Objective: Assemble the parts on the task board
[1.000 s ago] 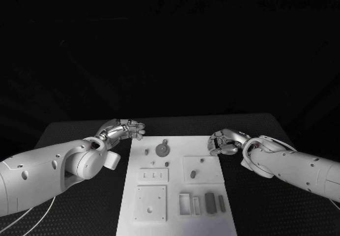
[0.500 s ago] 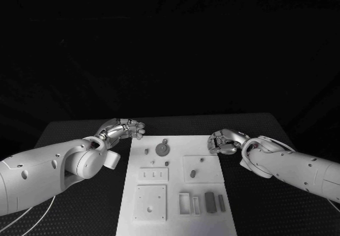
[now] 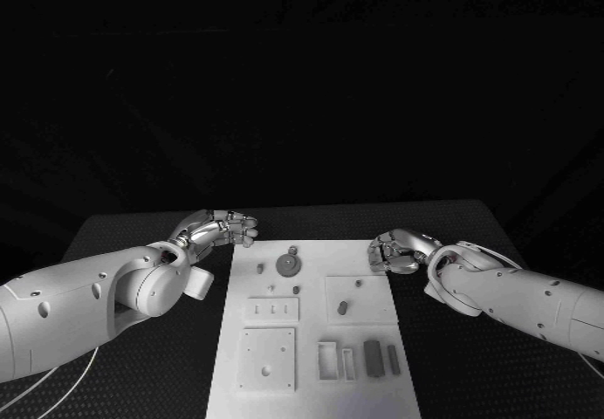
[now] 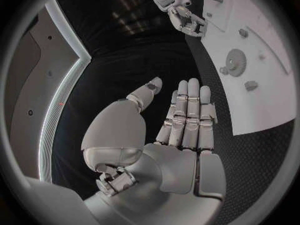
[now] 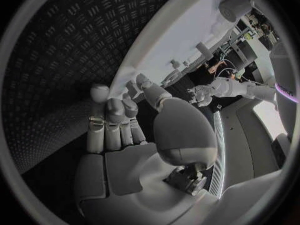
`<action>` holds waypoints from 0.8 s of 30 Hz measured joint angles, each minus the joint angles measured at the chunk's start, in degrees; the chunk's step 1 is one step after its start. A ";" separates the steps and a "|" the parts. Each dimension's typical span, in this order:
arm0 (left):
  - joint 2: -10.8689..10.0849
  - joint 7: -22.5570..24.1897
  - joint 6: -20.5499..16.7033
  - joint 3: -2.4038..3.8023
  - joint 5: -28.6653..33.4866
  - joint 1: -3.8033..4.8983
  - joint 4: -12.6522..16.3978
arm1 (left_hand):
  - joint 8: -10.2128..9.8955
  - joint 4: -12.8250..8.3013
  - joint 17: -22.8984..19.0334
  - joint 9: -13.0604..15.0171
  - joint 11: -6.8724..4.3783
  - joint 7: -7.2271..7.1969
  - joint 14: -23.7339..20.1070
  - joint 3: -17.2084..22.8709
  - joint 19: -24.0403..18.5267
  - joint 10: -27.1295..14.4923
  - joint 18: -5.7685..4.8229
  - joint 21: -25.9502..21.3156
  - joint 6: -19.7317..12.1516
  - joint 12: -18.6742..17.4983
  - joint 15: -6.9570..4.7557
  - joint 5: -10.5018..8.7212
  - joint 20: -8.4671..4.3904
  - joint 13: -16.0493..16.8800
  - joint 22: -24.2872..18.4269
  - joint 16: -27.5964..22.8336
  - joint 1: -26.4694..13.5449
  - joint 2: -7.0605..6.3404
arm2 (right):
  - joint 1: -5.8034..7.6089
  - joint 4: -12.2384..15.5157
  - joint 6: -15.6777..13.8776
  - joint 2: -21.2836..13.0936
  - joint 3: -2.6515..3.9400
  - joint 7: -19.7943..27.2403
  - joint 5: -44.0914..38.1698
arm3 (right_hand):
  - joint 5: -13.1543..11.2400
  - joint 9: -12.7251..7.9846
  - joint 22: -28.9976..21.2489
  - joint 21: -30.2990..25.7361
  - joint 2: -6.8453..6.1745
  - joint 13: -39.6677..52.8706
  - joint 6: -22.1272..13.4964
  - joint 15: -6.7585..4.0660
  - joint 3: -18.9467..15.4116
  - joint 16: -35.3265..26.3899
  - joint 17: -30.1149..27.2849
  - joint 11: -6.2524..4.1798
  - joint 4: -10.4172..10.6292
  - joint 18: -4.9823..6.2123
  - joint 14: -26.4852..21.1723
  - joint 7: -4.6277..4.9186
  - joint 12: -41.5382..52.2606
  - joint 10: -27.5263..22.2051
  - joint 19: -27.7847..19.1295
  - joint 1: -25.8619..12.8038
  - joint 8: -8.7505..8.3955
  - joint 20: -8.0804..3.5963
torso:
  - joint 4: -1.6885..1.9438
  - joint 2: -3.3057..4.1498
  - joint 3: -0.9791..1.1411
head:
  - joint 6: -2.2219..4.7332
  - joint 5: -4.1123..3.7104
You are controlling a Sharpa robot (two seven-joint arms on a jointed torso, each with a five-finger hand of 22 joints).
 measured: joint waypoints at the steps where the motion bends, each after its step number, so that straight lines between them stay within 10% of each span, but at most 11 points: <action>1: 0.00 -0.01 0.00 0.00 0.00 0.00 0.00 | 0.00 0.00 0.00 0.00 0.00 0.00 0.00 0.00 0.00 0.00 0.00 0.00 0.00 0.00 0.00 0.00 0.00 0.00 0.00 0.00 0.00 0.00 | 0.00 0.00 0.01 0.02 0.00 0.00 0.00 | 0.00 0.00 0.00 0.19 0.21 0.00 0.00 -0.12 0.16 0.00 0.00 0.00 -0.16 0.00 0.12 0.00 0.00 0.00 0.00 -0.21 0.02 0.00 | 0.00 0.00 0.01 | -0.02 0.02; 24: 0.01 -0.07 0.02 0.00 -0.04 0.00 -0.04 | -0.23 0.00 0.04 -0.01 0.20 0.21 0.00 0.00 -0.21 -0.20 0.00 0.00 -0.21 -0.24 0.00 0.00 0.21 -0.01 -0.01 0.00 0.00 0.00 | -0.03 0.04 0.02 0.24 0.00 -0.15 -0.17 | 0.00 1.30 -0.01 1.29 2.04 -0.83 0.15 -1.92 6.59 0.44 0.04 0.00 0.22 0.02 1.06 -0.15 0.44 0.00 0.85 0.38 2.59 -0.01 | 0.01 0.00 -0.01 | -0.21 0.05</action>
